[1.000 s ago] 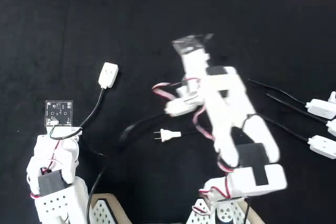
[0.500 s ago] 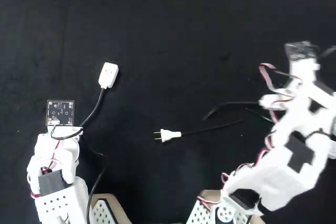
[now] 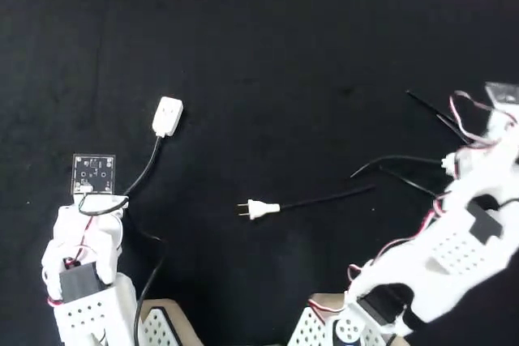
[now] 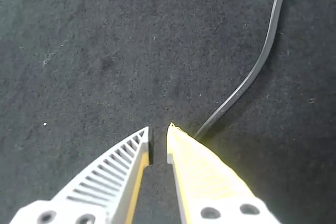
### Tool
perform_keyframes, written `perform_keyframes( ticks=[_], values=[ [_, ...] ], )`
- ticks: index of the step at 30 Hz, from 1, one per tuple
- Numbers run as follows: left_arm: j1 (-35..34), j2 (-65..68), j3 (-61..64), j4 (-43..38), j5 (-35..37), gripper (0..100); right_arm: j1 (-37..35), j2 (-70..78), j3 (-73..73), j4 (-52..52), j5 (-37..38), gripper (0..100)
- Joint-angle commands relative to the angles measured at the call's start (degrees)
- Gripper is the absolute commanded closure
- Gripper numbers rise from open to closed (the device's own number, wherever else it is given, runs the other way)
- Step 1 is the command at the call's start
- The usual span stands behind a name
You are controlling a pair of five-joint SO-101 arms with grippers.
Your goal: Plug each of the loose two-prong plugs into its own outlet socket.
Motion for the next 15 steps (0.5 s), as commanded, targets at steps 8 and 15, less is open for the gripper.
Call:
perform_keyframes(
  ticks=[8, 15],
  values=[
    [0.3, -0.4, 0.7, -1.1, -0.7, 93, -18.1, -21.4, -3.9, 26.6, -17.7, 74.4],
    [0.1, -0.4, 0.7, -1.1, -0.7, 93, -39.5, -30.4, 20.6, 25.7, -31.6, 74.4]
  ],
)
